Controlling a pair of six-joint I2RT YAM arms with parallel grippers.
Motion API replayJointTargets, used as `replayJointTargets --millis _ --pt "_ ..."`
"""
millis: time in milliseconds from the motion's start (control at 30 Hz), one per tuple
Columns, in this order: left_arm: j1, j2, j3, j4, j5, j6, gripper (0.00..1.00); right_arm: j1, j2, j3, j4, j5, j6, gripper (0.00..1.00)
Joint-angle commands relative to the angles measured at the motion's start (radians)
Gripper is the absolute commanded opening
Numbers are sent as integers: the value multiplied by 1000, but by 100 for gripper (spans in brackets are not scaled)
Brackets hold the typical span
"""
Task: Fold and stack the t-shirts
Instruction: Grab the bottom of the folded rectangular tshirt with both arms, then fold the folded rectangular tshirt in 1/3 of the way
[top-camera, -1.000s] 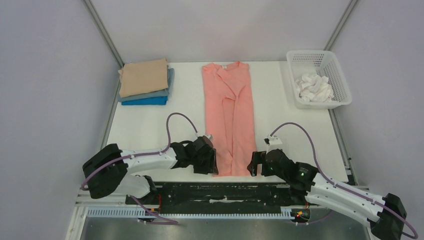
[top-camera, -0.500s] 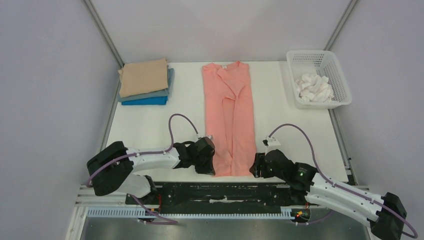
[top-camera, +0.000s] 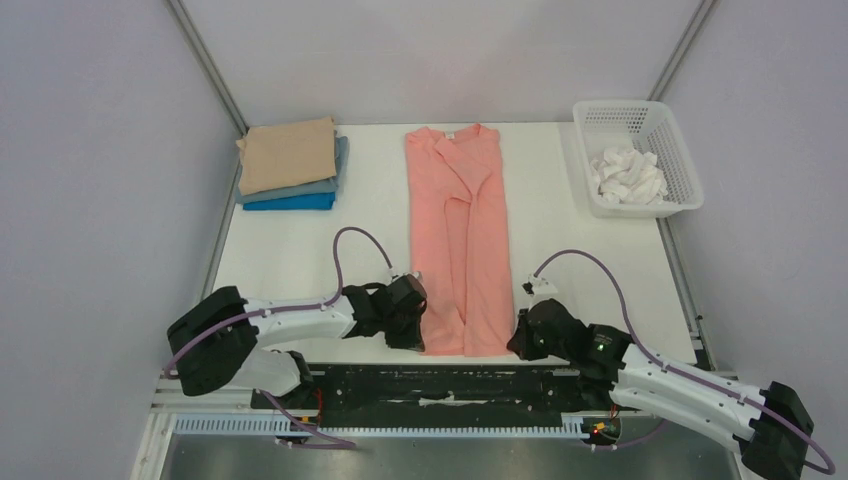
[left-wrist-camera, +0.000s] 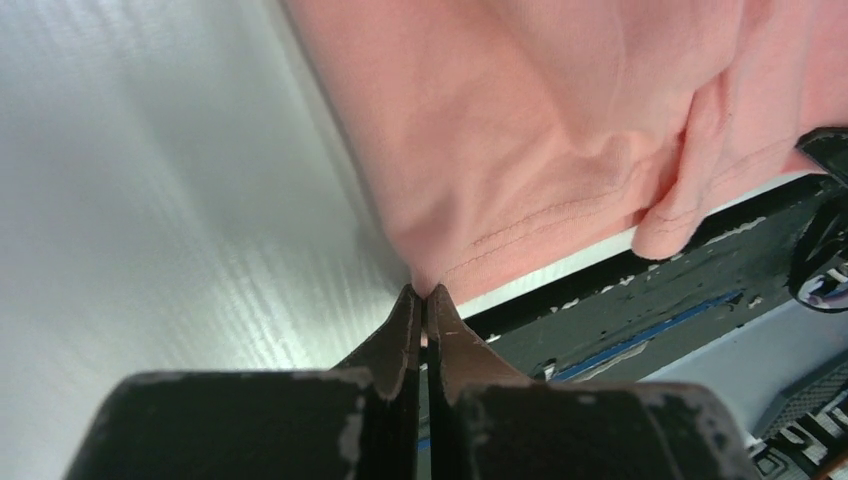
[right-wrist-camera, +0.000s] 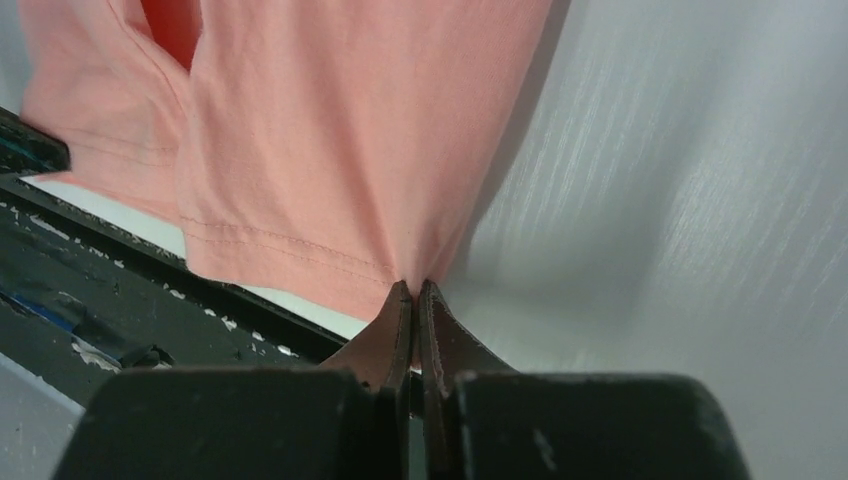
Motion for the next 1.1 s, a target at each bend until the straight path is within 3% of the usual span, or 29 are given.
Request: replayJointTargets --millis 0,133,333,533,667,933,1067 --pt "-4 -75 -9 -164 -70 65 2 1 -38 17 -182 -47 -33 0" --pt "-6 -95 -7 -226 4 113 2 0 -95 -18 -130 -188 -51 0" --pt "-12 -115 -26 -131 158 110 2 1 -131 -38 -35 -322 -62 0" --pt "-8 -182 42 -115 54 112 2 1 -126 87 -47 -128 -118 0" --pt "21 -118 158 -116 -15 153 2 1 -73 137 31 -32 -159 0" --pt "235 10 293 -92 -27 218 2 -35 104 263 150 283 -220 0" --pt "353 54 341 -65 -1 261 2 -110 206 302 338 260 -322 0"
